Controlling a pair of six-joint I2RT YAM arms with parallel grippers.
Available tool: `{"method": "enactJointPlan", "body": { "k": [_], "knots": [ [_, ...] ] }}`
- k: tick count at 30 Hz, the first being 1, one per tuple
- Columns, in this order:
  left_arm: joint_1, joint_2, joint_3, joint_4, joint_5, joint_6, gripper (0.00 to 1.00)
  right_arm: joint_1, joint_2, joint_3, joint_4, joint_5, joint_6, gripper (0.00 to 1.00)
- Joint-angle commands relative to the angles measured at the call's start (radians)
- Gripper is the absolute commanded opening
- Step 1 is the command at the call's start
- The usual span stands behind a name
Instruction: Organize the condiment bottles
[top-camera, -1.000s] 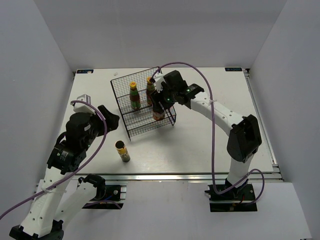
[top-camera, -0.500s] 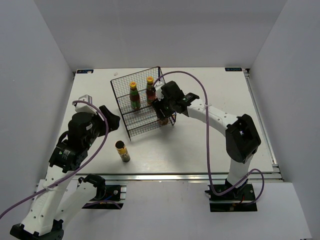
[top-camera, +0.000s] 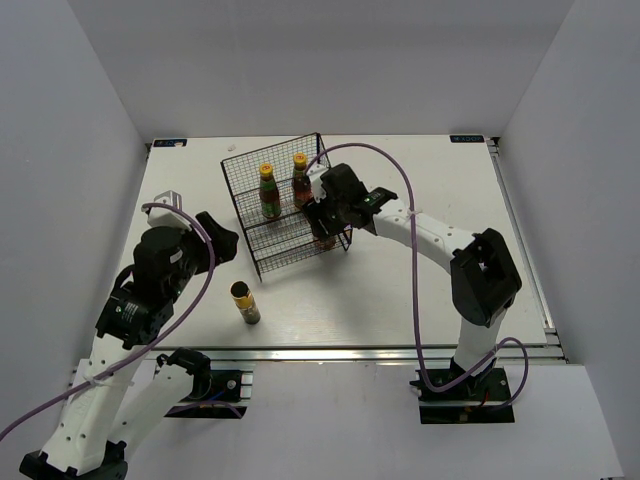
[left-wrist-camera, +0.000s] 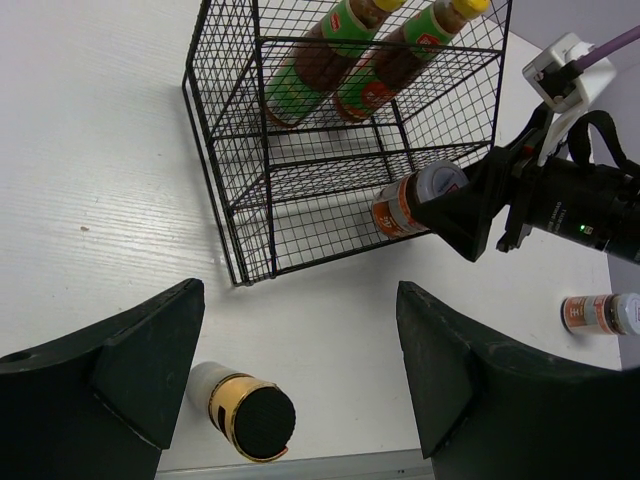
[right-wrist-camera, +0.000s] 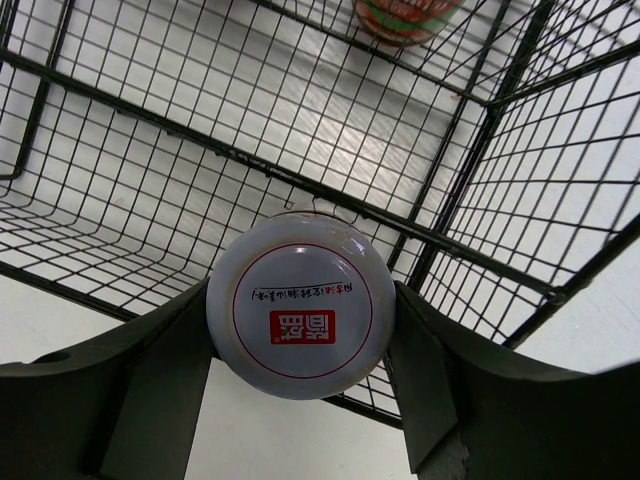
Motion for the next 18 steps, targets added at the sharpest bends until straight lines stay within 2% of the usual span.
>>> {"method": "enactJointPlan", "body": {
  "k": [1,4,8,10,16,18],
  "knots": [
    [0.000,-0.015,0.001,-0.007,-0.013,-0.003,0.87,0.006,-0.077,-0.003,0.065,-0.028,0.001,0.60],
    [0.000,-0.014,0.009,-0.012,-0.012,-0.003,0.87,0.006,-0.101,-0.016,0.055,-0.060,-0.008,0.66],
    [0.000,-0.017,0.017,-0.015,-0.013,0.001,0.87,0.003,-0.140,-0.023,0.033,-0.097,-0.051,0.83],
    [0.000,-0.017,0.018,-0.013,-0.012,0.002,0.87,0.001,-0.169,-0.024,0.025,-0.115,-0.066,0.86],
    [0.000,-0.017,0.018,-0.001,-0.004,0.005,0.87,-0.013,-0.227,-0.003,-0.008,-0.152,-0.098,0.88],
    [0.000,-0.014,0.023,0.000,-0.005,0.008,0.88,-0.036,-0.252,0.020,-0.025,-0.170,-0.121,0.86]
  ]
}}
